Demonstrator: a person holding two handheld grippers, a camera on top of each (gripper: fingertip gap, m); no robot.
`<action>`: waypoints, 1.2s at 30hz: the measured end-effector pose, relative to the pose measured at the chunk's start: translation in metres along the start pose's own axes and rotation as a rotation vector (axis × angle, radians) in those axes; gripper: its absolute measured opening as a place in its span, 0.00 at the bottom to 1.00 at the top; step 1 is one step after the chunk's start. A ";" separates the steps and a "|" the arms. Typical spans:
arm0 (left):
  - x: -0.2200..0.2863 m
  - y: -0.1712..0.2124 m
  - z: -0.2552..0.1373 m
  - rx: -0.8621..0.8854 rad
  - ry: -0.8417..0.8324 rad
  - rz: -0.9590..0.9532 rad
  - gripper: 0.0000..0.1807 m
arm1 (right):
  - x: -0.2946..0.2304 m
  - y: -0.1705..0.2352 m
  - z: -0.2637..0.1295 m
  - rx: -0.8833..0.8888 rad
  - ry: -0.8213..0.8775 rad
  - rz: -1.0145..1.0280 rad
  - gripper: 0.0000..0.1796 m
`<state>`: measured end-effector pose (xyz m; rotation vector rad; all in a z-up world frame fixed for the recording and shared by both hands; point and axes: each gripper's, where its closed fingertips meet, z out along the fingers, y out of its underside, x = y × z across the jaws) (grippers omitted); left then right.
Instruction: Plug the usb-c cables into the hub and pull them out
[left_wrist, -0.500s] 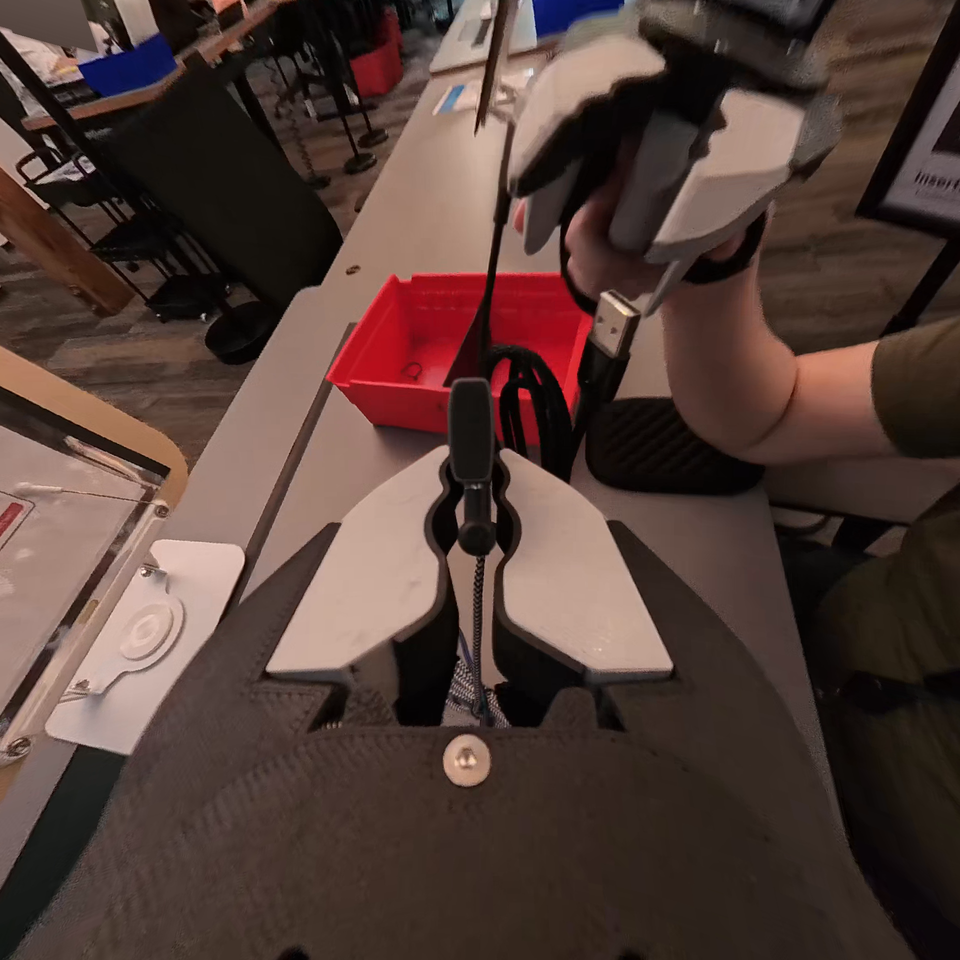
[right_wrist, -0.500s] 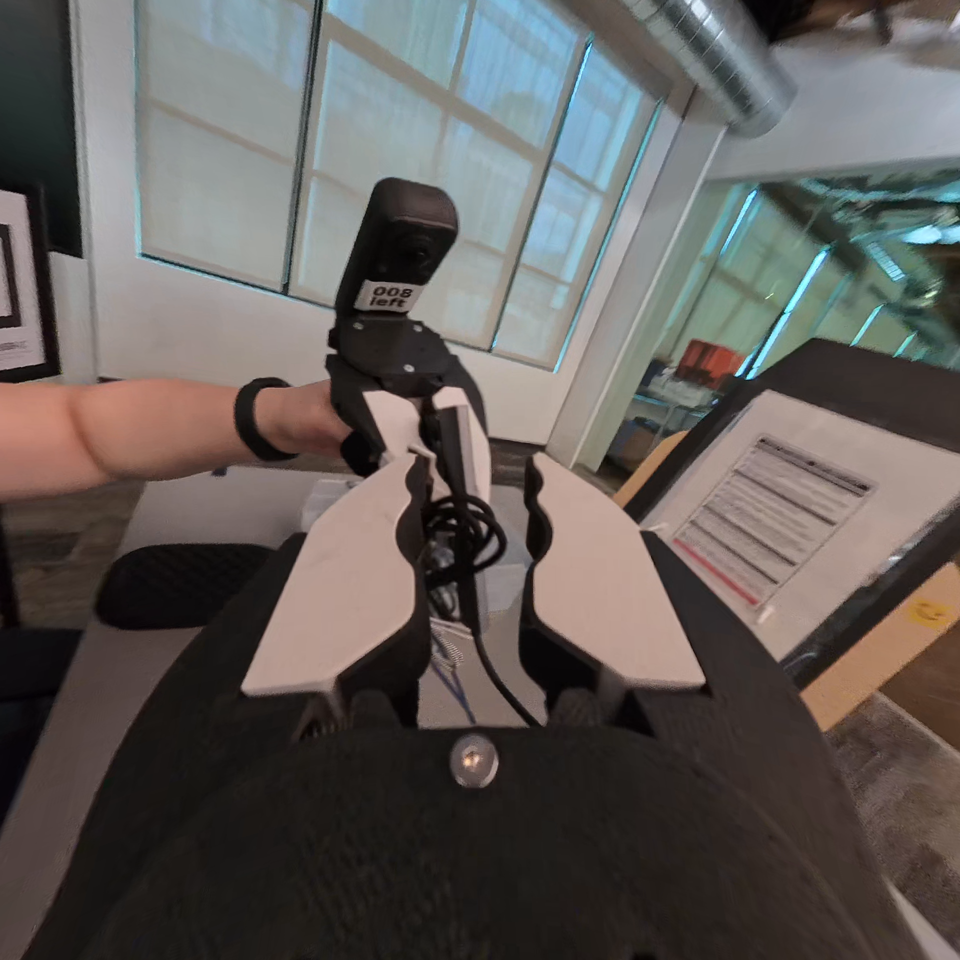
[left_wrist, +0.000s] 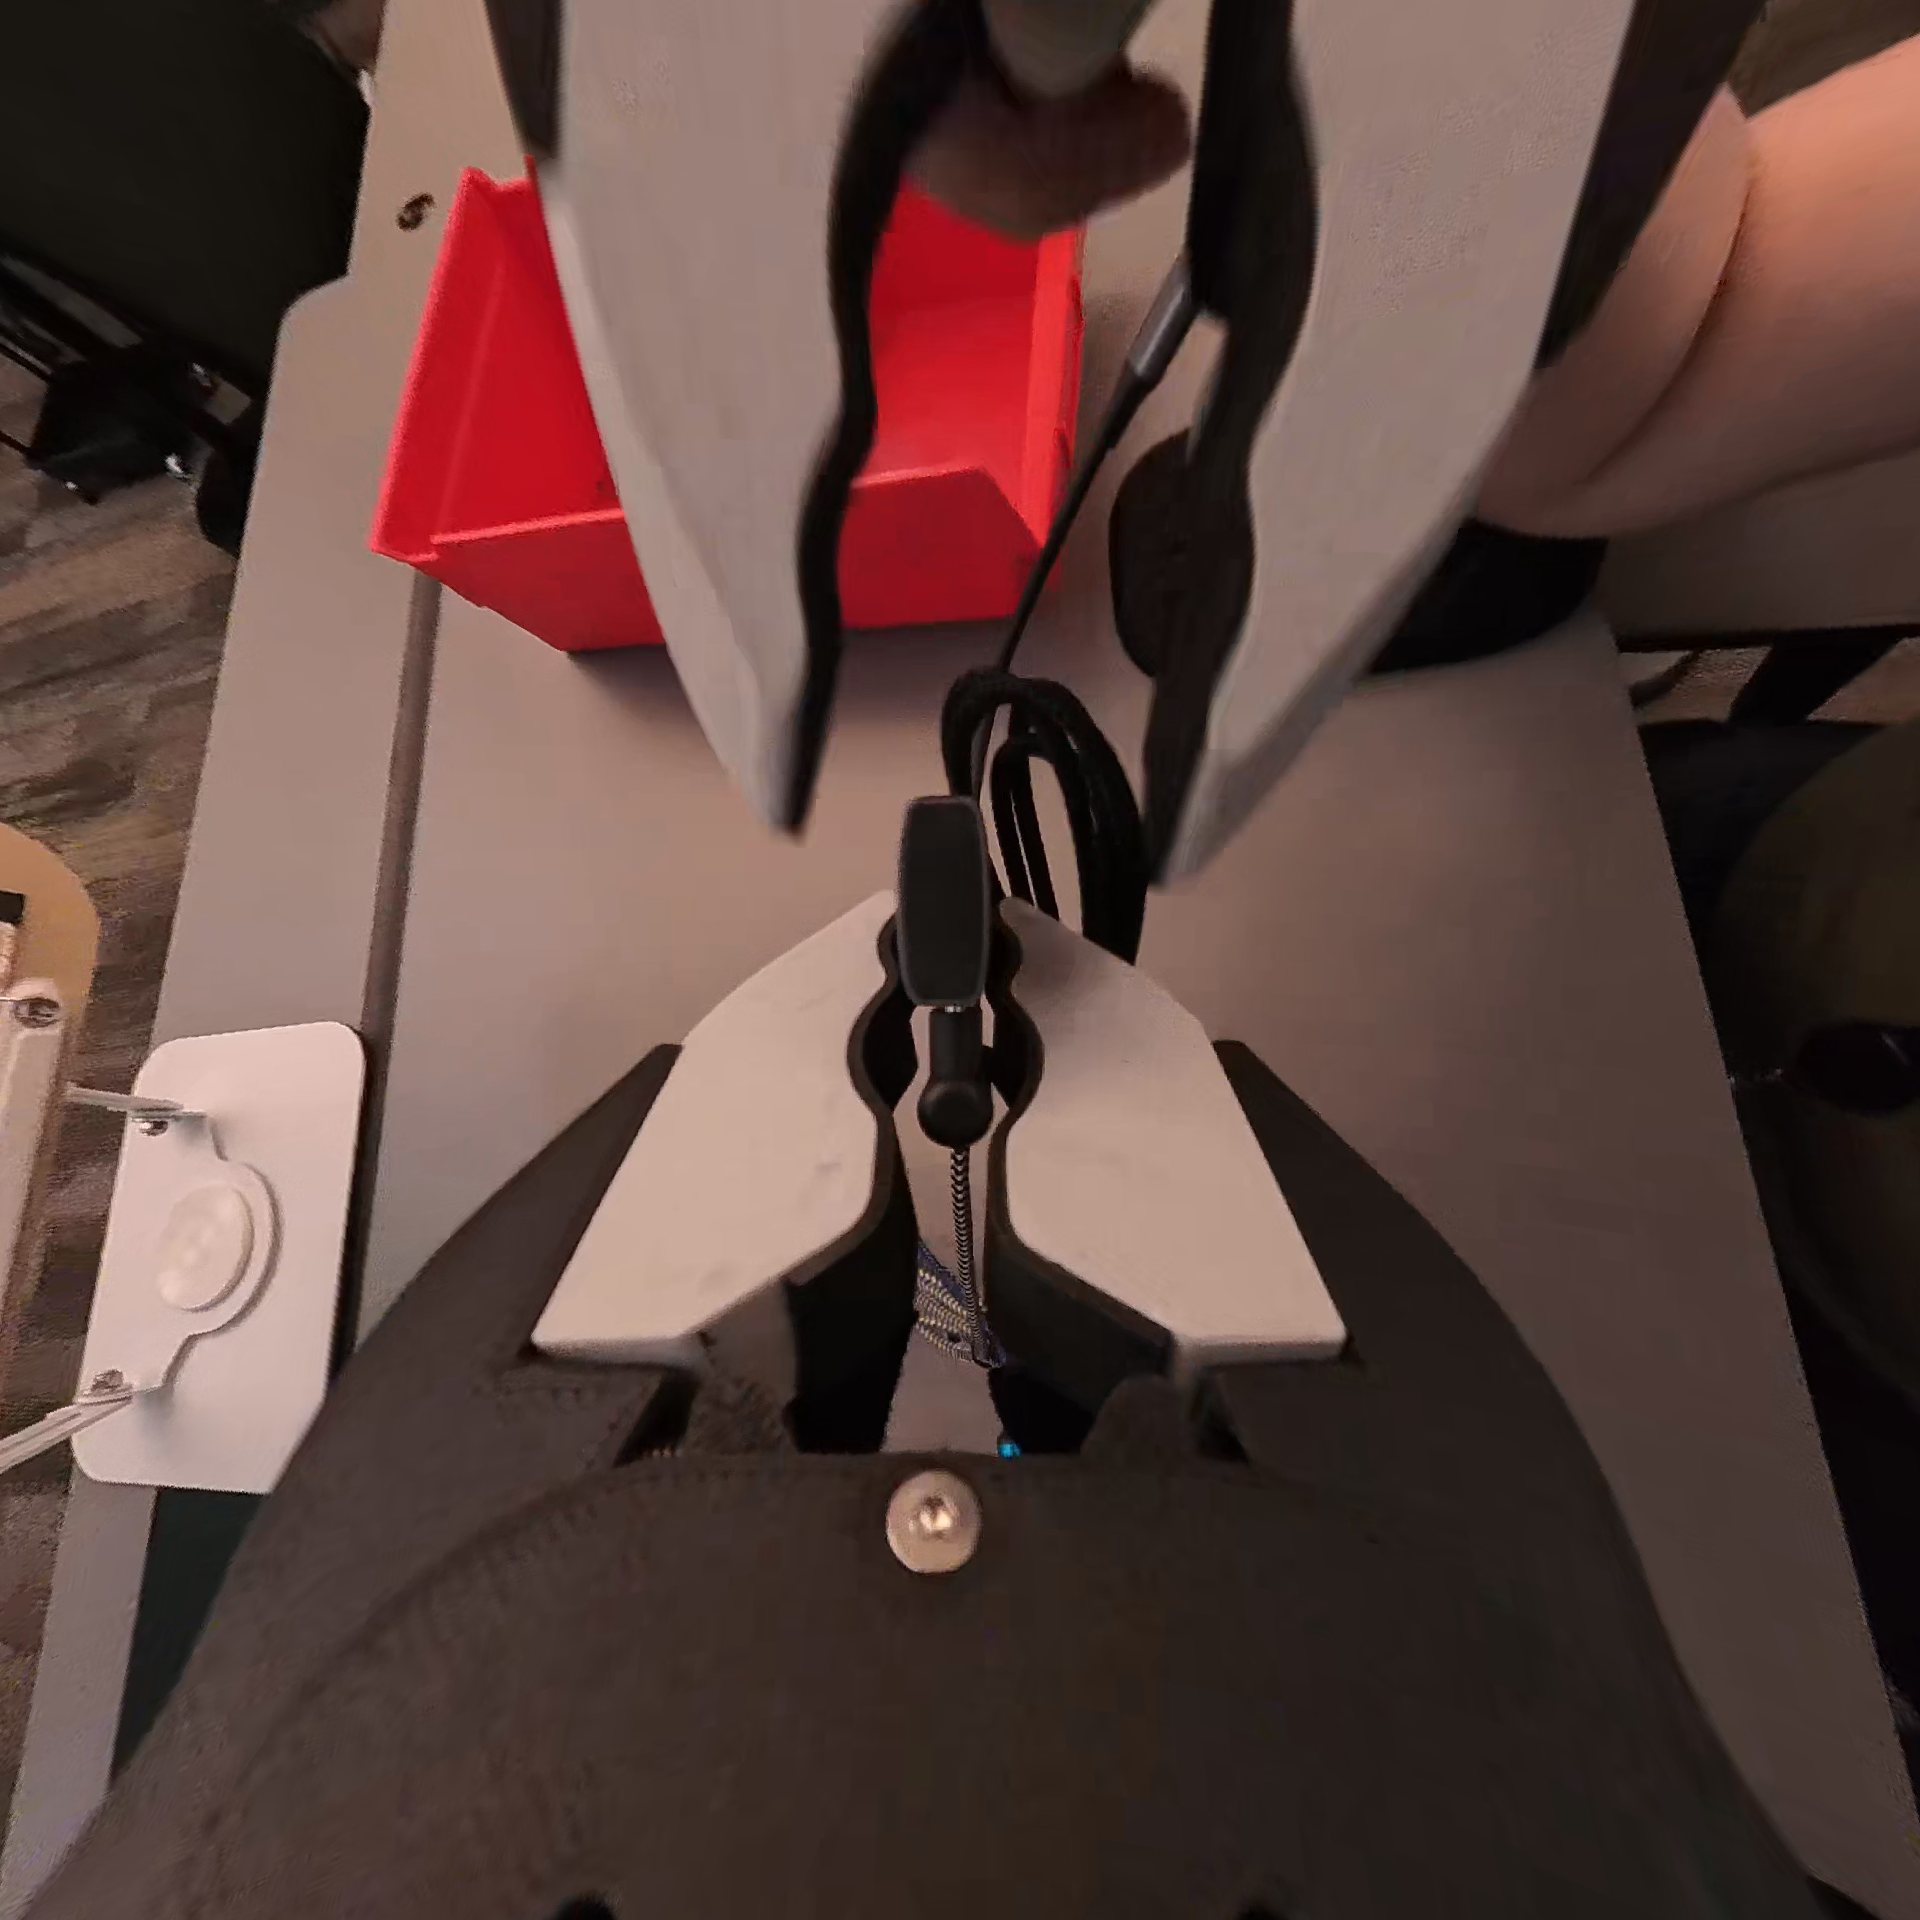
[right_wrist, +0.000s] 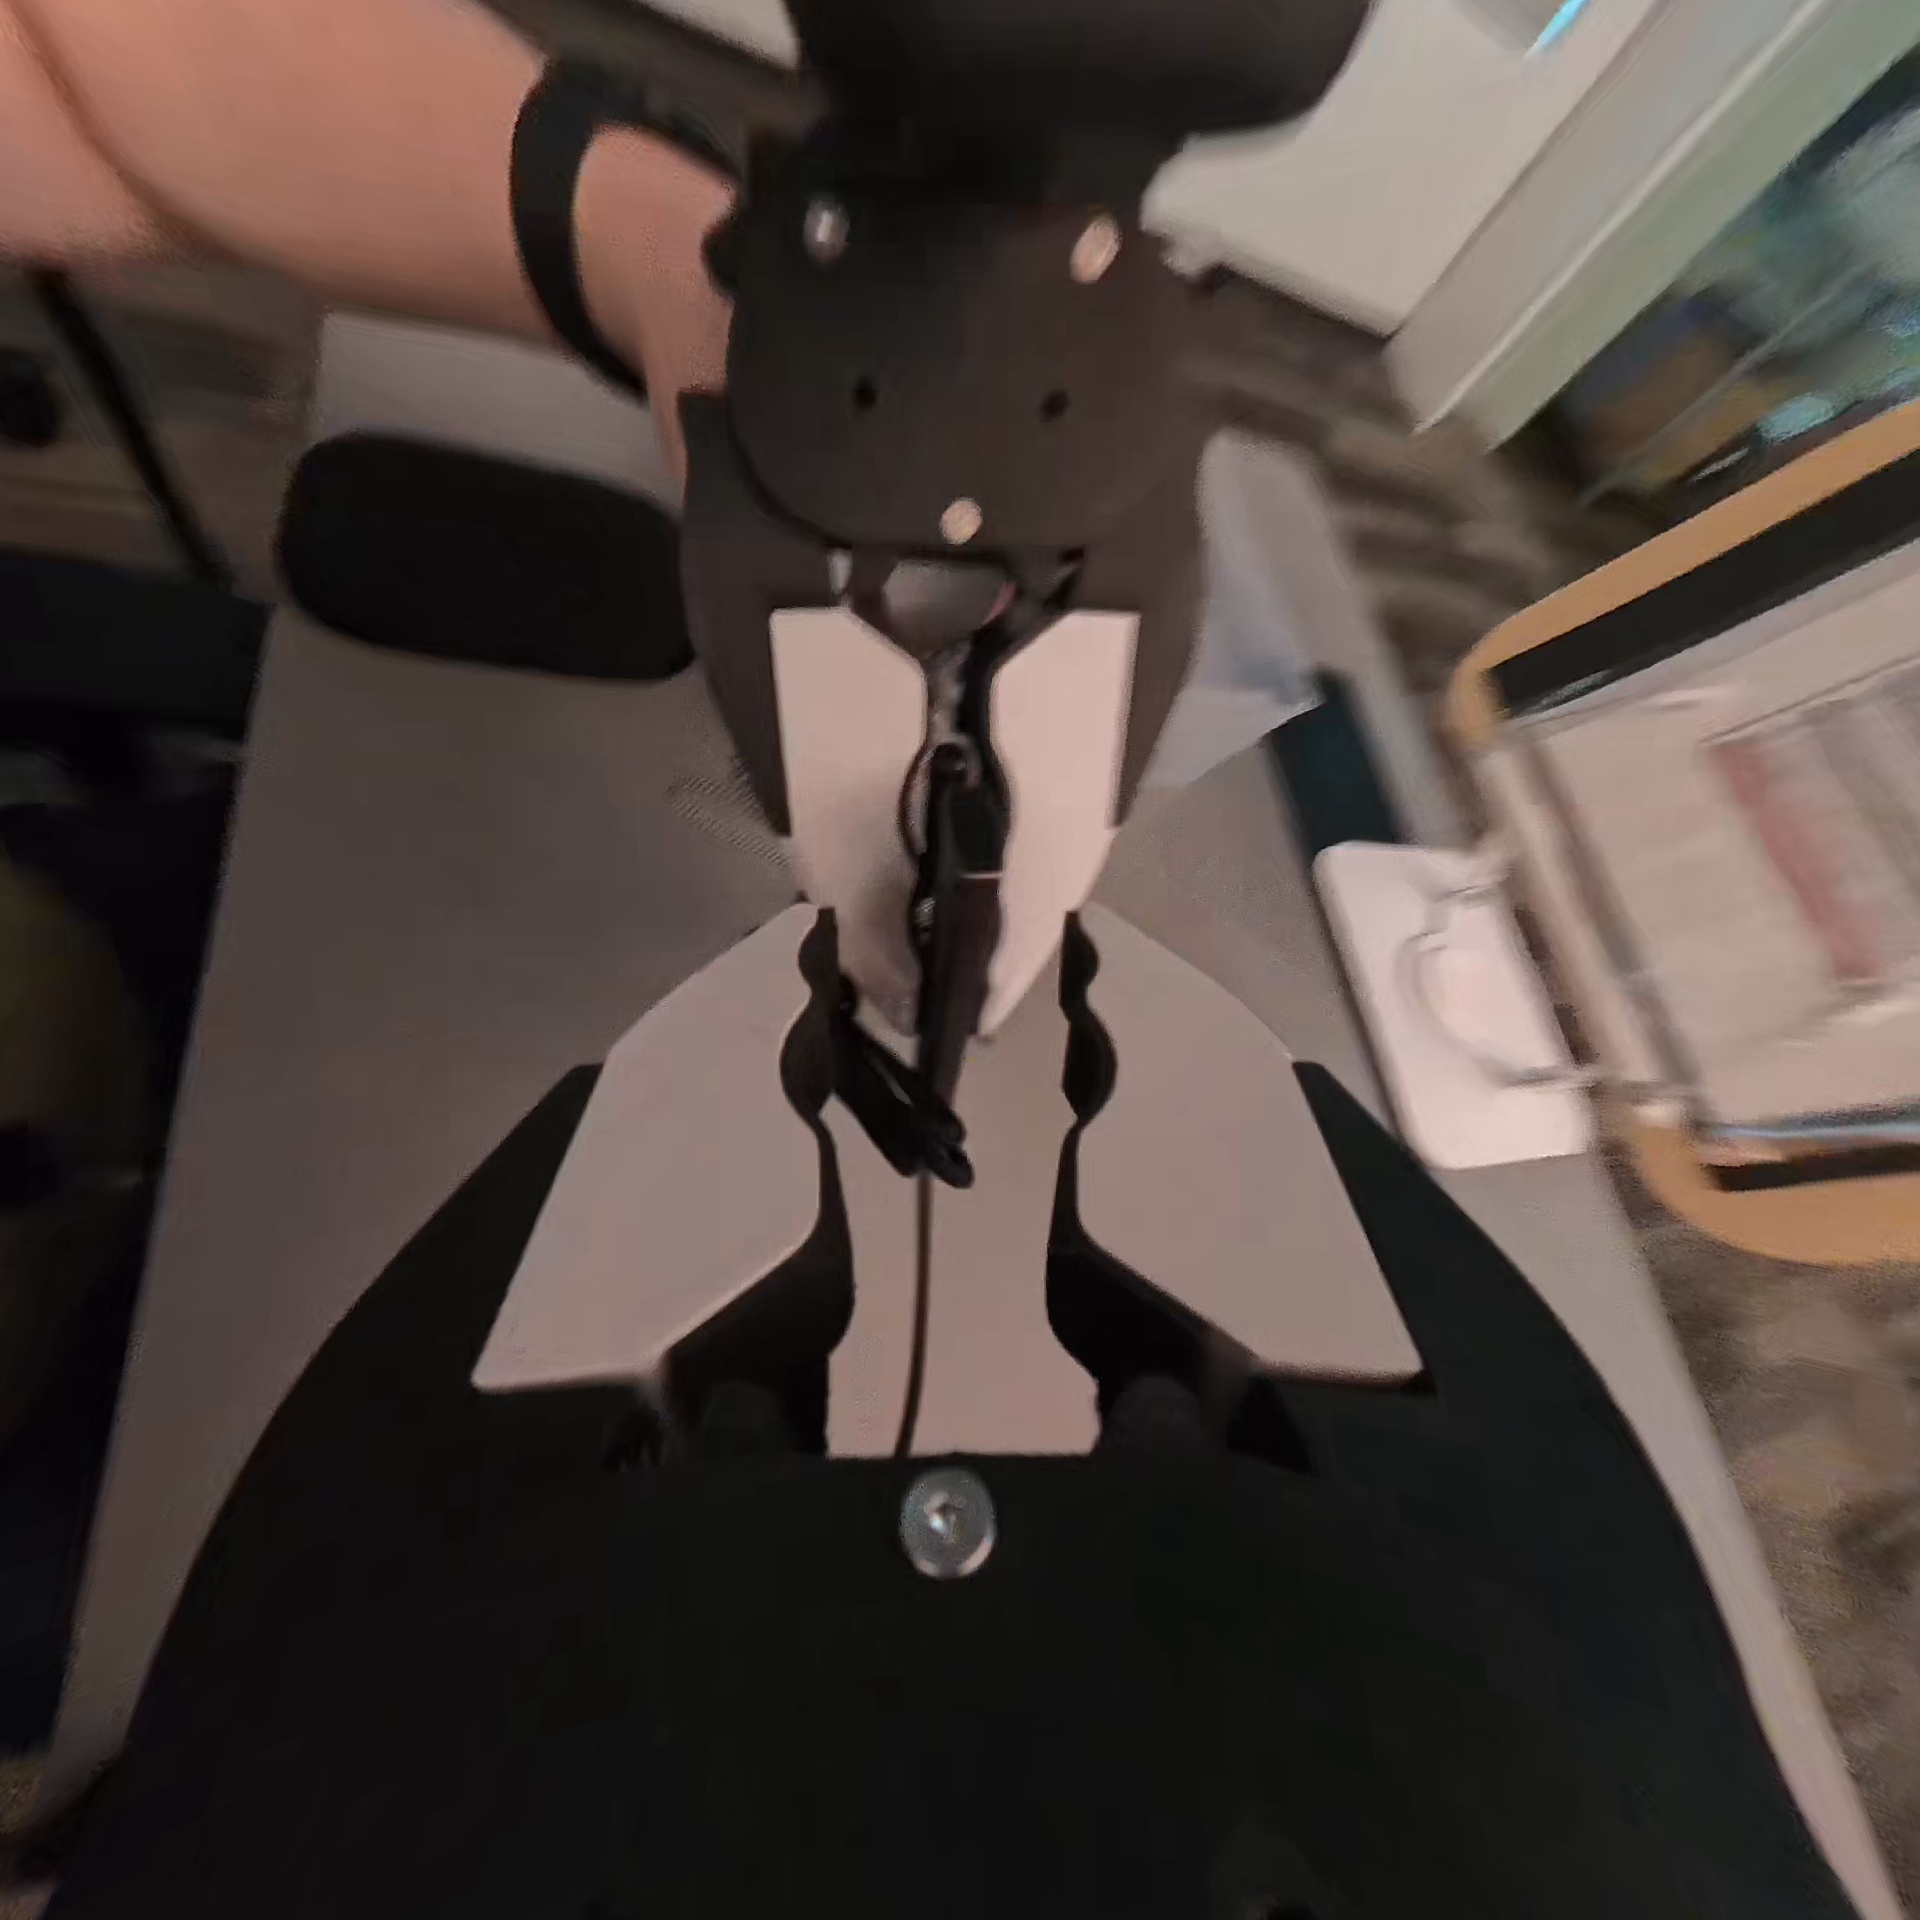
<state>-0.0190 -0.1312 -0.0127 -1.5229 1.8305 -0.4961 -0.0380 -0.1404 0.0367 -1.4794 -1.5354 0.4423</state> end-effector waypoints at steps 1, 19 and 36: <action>0.000 0.003 0.002 -0.008 0.005 -0.004 0.05 | -0.005 0.008 0.011 -0.038 -0.068 0.031 0.22; 0.002 0.030 -0.009 0.014 0.084 -0.127 0.08 | 0.000 0.010 0.043 0.034 -0.236 0.129 0.05; -0.009 0.032 -0.023 0.274 0.126 -0.469 0.05 | 0.008 0.011 0.048 0.061 -0.222 0.171 0.05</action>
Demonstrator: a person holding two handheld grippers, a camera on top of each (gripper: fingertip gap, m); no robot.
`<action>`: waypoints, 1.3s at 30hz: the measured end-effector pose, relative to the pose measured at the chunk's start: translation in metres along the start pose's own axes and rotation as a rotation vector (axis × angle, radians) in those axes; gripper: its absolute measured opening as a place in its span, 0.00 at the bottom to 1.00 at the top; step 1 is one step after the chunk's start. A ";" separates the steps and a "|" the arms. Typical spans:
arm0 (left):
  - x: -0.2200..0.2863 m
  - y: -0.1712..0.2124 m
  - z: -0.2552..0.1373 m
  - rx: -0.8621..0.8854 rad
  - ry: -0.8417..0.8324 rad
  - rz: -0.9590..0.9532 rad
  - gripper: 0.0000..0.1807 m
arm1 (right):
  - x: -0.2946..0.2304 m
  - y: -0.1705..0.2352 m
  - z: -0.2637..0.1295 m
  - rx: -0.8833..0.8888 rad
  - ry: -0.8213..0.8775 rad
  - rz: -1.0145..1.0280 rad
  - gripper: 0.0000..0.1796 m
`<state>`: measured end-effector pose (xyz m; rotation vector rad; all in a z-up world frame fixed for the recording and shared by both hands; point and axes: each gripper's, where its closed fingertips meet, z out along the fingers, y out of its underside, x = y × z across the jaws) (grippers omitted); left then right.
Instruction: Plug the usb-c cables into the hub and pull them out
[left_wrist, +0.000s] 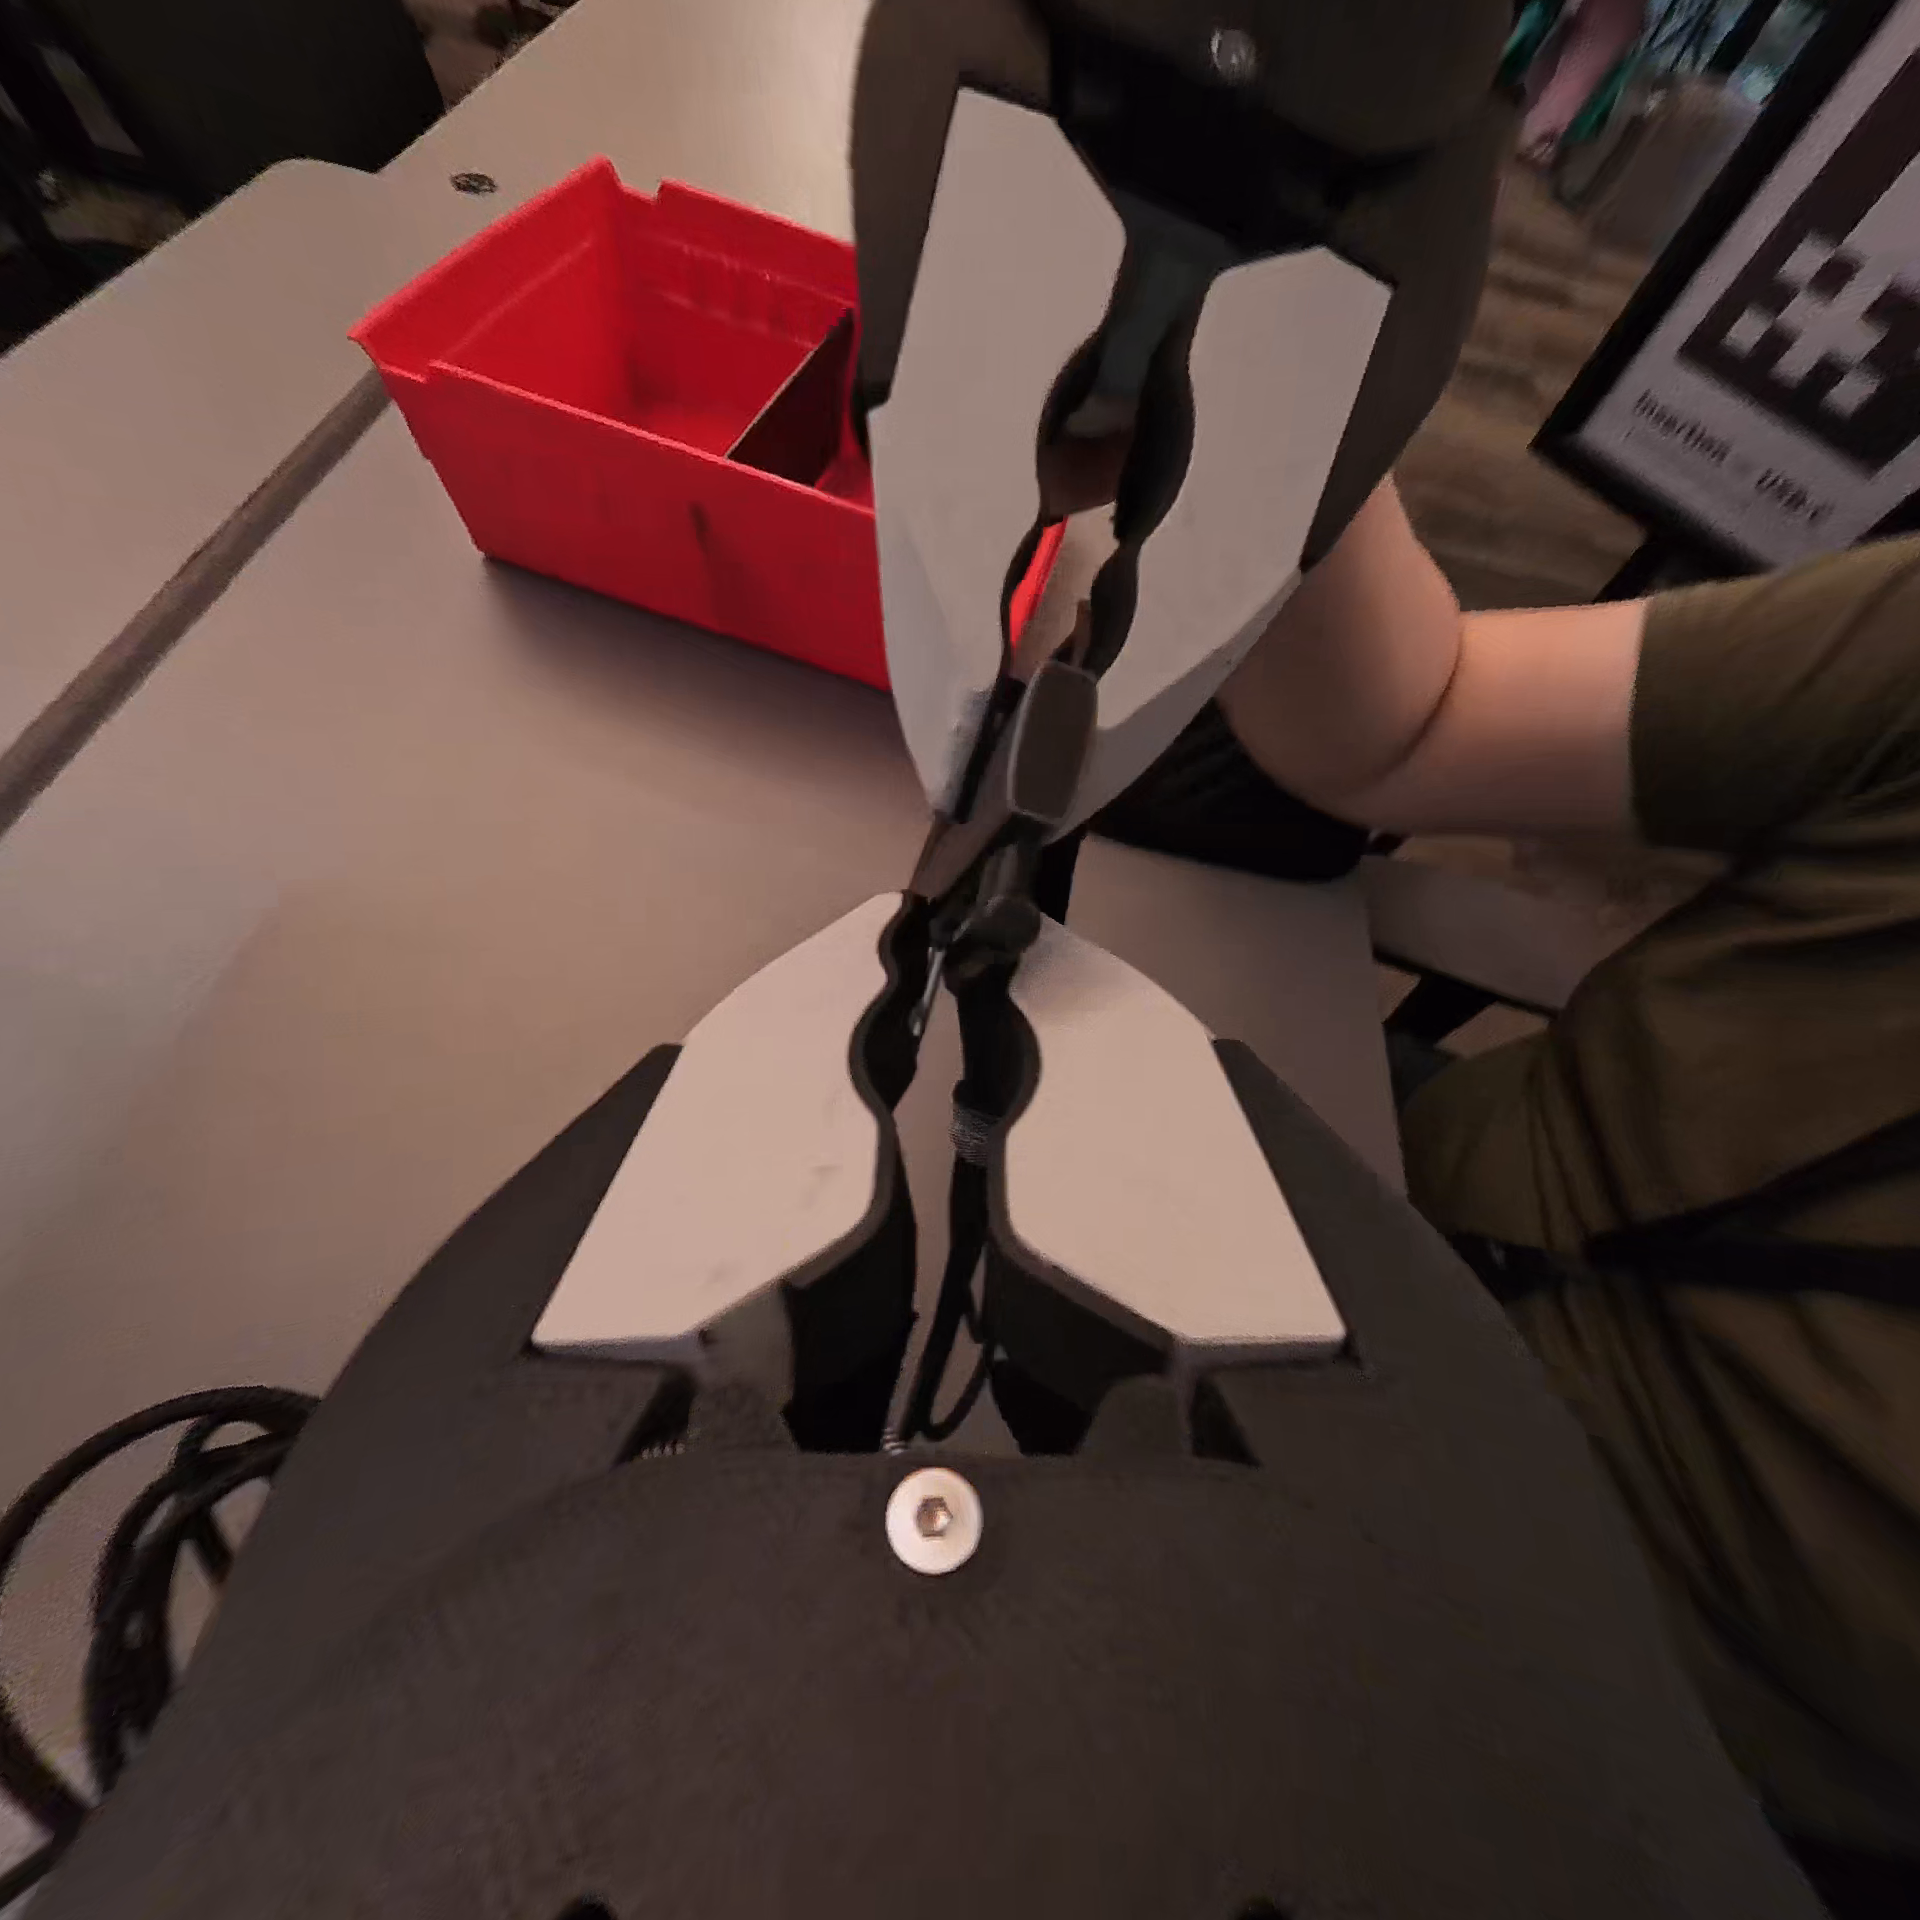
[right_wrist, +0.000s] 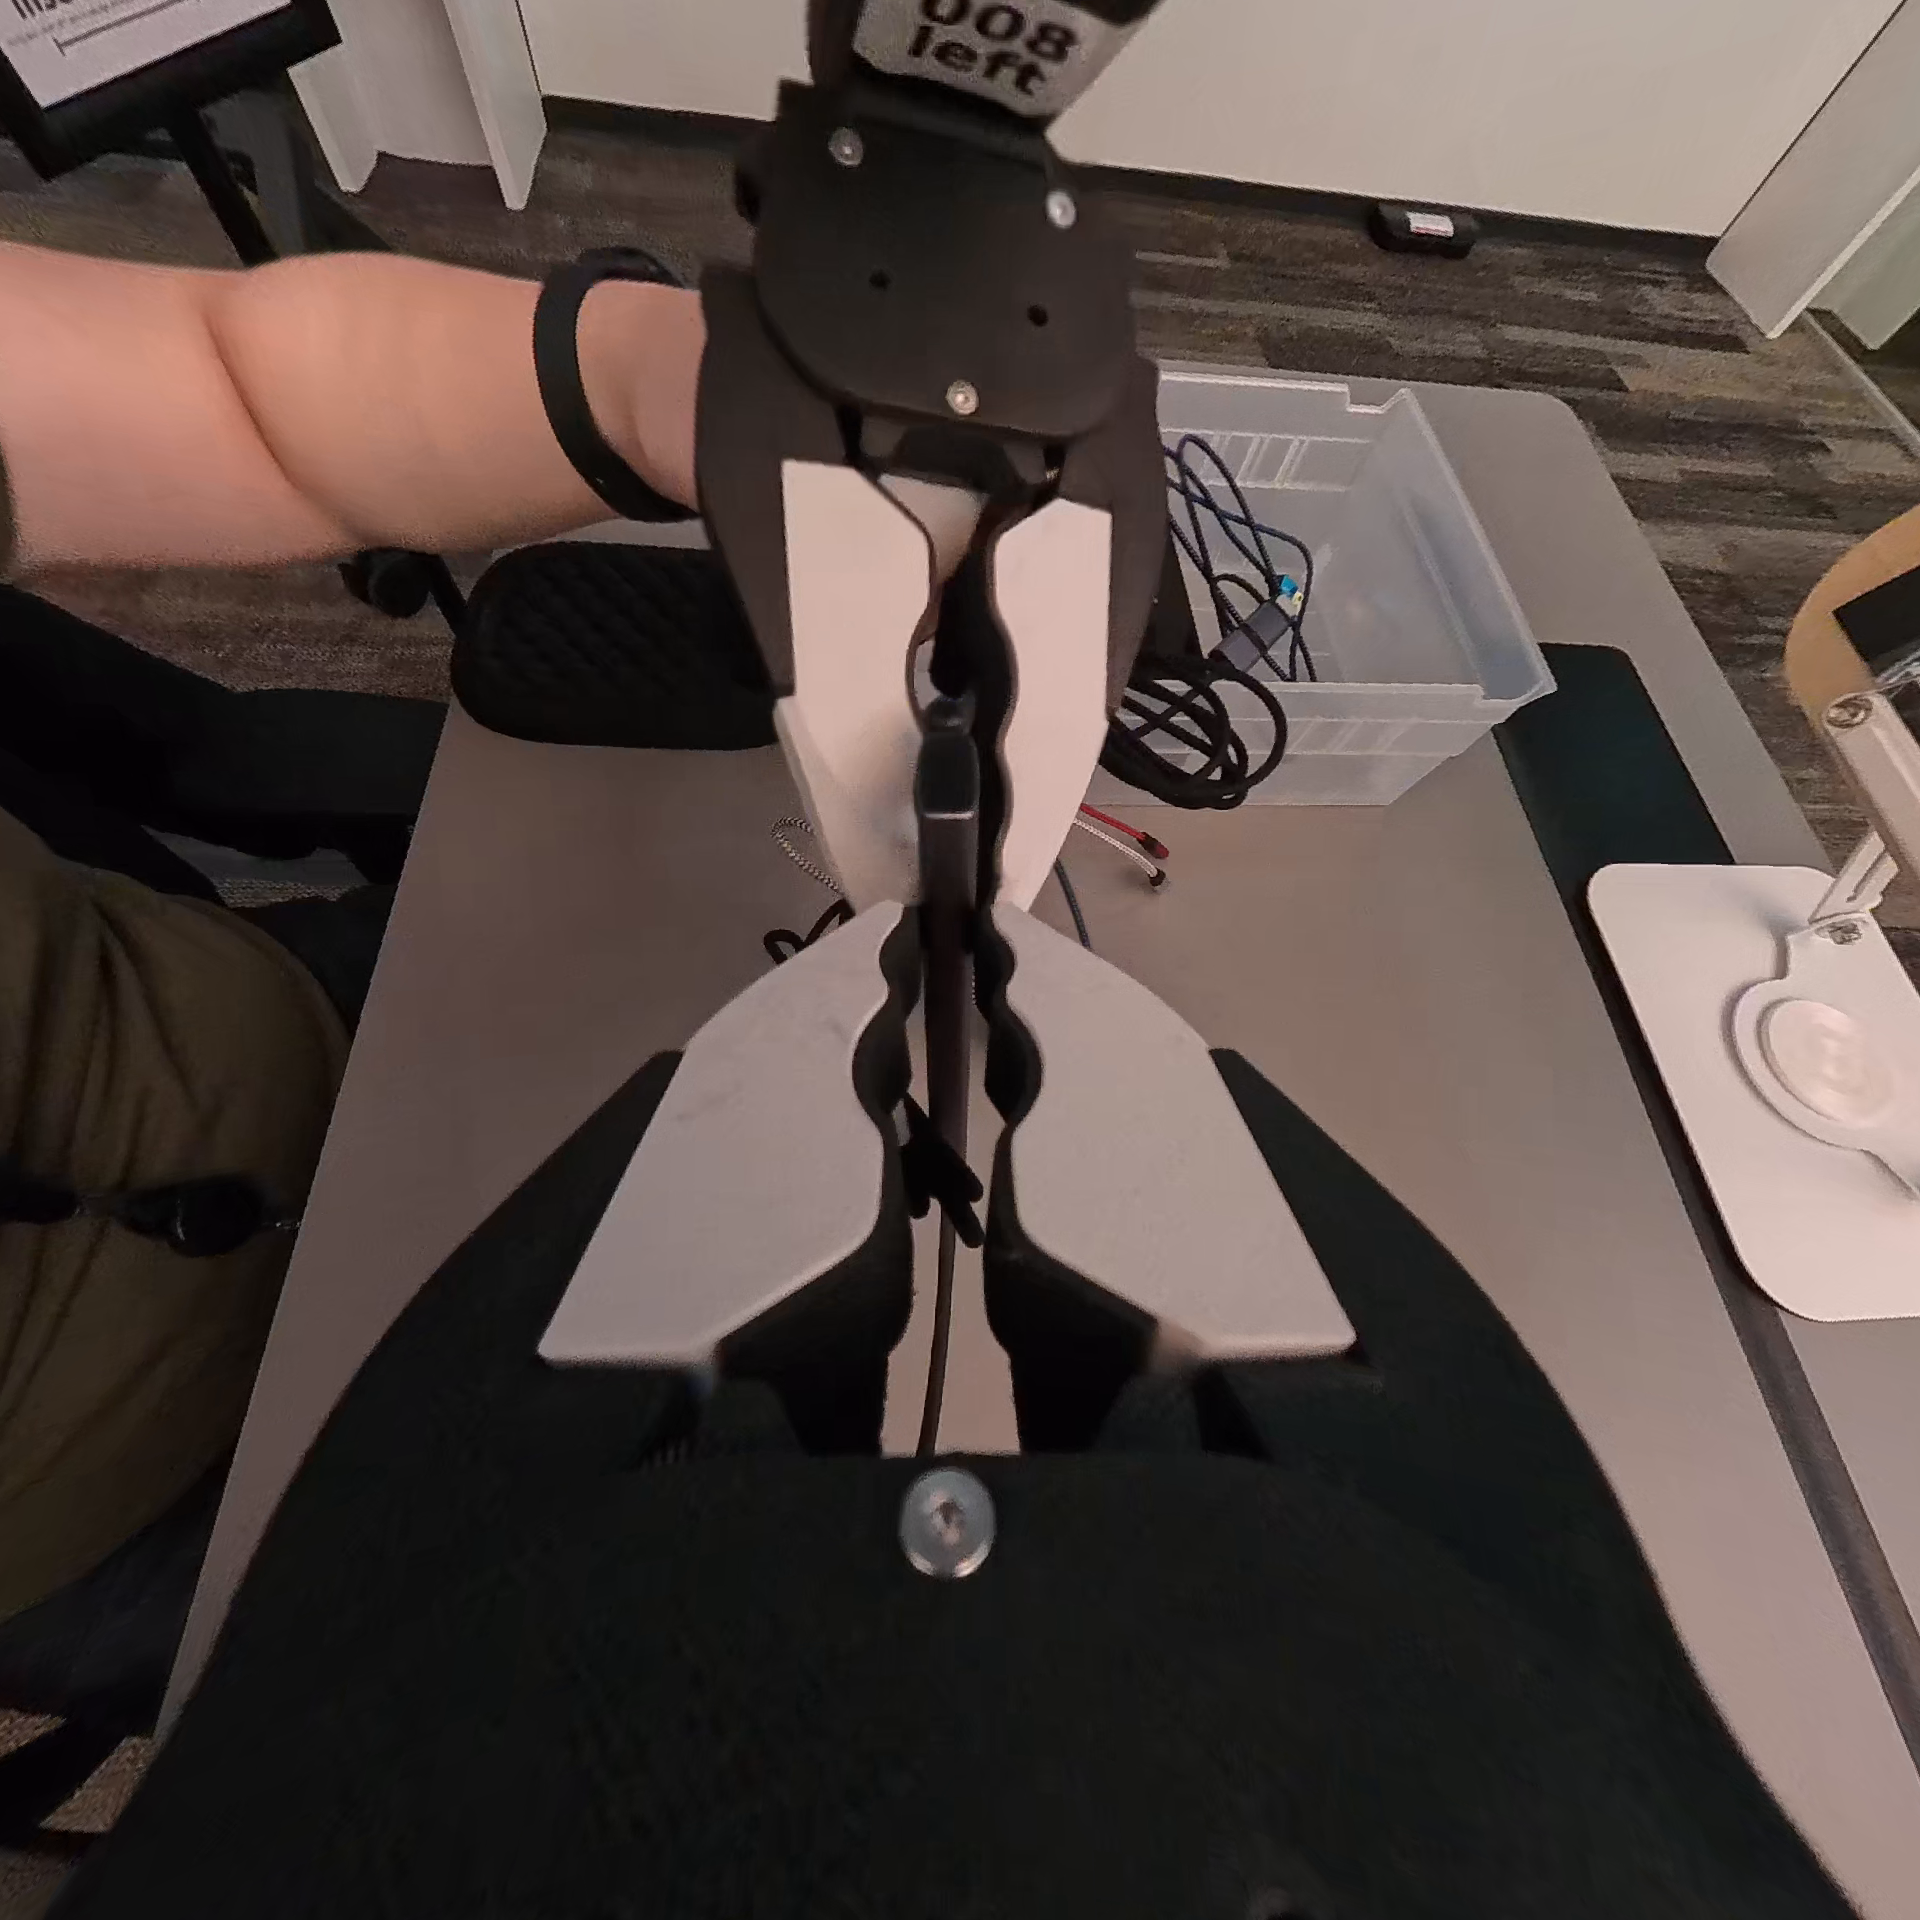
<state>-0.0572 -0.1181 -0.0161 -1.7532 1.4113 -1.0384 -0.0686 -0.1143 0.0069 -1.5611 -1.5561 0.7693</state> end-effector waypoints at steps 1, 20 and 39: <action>0.000 -0.001 -0.001 0.015 0.025 -0.025 0.05 | 0.000 0.000 -0.001 0.006 0.000 0.003 0.05; -0.025 0.025 -0.064 -0.086 -0.159 -0.053 0.25 | 0.013 0.010 0.009 0.036 -0.052 0.090 0.06; -0.032 0.098 -0.039 -0.573 -0.215 -0.002 0.06 | 0.039 0.033 0.012 -0.068 0.075 0.124 0.06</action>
